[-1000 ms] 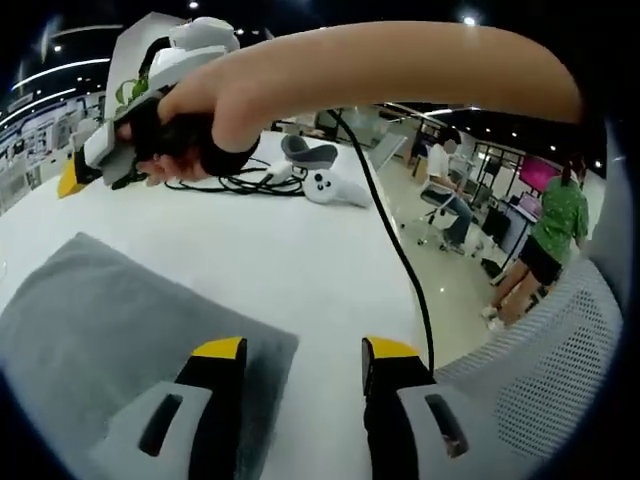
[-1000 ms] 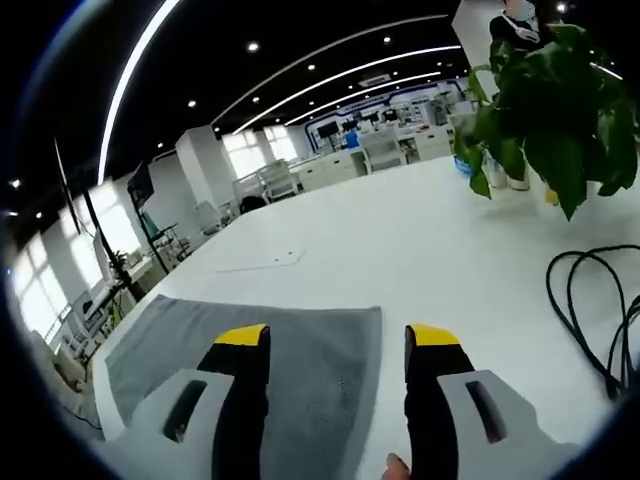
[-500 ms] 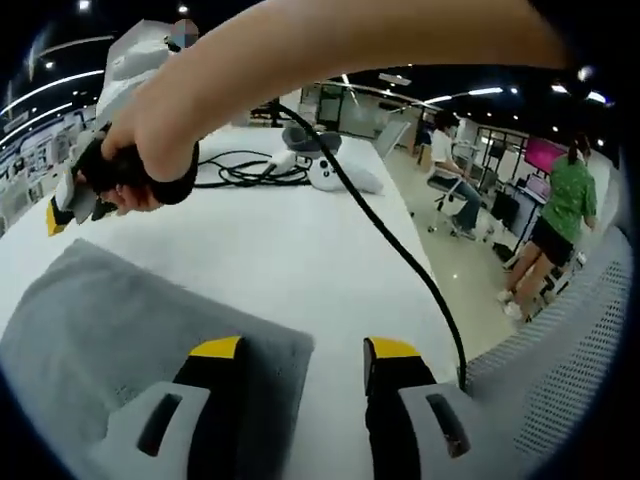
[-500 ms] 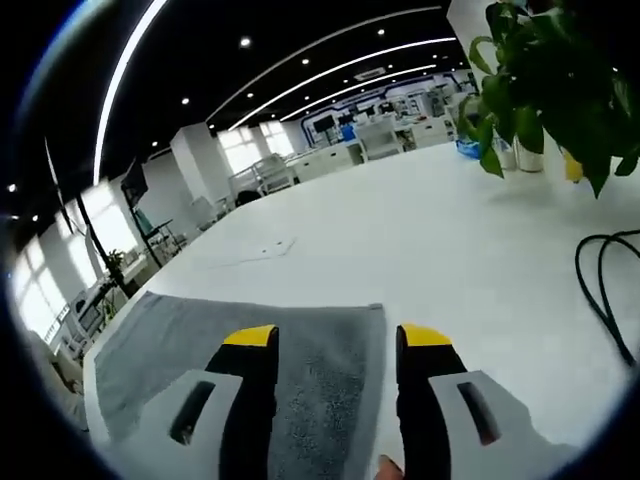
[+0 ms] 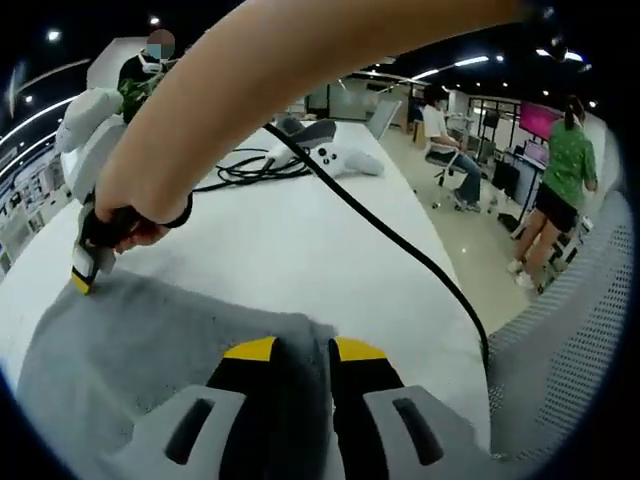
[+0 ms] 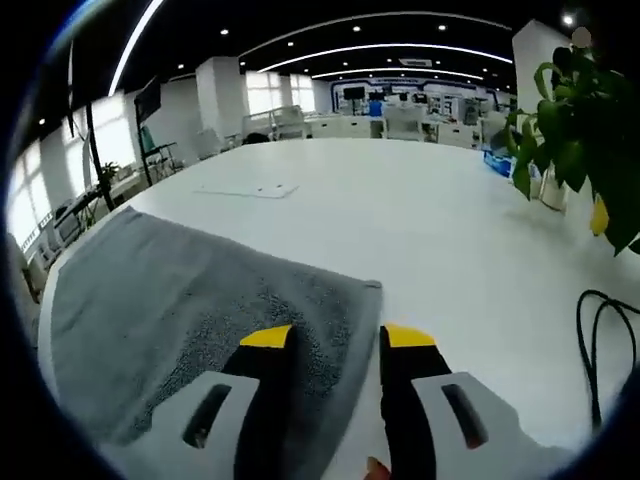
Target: Fold the towel on the table until its edges align and the towel forms a compact rectangular stack.
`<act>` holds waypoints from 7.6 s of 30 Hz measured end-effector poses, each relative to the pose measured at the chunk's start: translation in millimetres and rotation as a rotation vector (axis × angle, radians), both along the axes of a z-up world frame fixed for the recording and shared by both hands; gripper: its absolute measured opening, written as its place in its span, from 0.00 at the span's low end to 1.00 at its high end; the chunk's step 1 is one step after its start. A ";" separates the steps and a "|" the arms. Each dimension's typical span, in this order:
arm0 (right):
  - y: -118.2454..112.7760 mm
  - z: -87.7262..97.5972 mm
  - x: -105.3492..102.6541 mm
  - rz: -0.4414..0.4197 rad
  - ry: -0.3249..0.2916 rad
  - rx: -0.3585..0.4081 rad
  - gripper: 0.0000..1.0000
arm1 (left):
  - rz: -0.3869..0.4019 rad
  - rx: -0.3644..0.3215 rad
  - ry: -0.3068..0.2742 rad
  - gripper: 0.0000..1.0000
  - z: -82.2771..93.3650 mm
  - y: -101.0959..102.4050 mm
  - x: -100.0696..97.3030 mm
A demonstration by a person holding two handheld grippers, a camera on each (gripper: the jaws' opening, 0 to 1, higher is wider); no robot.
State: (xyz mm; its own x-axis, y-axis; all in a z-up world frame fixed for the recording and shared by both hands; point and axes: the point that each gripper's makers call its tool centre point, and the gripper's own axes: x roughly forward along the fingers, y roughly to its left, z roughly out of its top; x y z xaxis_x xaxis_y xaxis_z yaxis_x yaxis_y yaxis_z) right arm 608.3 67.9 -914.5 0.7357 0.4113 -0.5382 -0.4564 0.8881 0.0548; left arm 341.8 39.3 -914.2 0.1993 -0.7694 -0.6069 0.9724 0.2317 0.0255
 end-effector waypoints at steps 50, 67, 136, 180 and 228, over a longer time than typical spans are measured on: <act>-70.5 7.3 -24.9 -0.071 0.044 -0.038 0.01 | -0.113 -0.108 0.086 0.07 4.7 -77.2 -28.7; -53.8 65.3 -34.6 -0.061 0.027 0.210 0.01 | -0.152 -0.152 -0.022 0.07 73.1 -46.2 -25.9; 146.2 224.0 -39.8 -0.030 -0.063 0.444 0.01 | 0.357 -0.392 -0.152 0.07 230.1 223.5 -16.6; 390.9 225.3 -63.7 0.282 -0.005 0.458 0.01 | 0.753 -0.369 -0.092 0.07 186.9 458.1 -42.8; 554.1 85.8 -50.1 0.369 0.042 0.249 0.02 | 1.363 -0.534 0.090 0.07 60.4 590.0 -51.0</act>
State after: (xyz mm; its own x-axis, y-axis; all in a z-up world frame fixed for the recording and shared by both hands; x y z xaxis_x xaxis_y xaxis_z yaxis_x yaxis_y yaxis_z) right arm 558.2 622.1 -828.7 0.4954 0.7627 -0.4157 -0.7330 0.6238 0.2711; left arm 290.8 629.3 -853.8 0.9180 -0.1535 -0.3657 -0.0081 0.9147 -0.4041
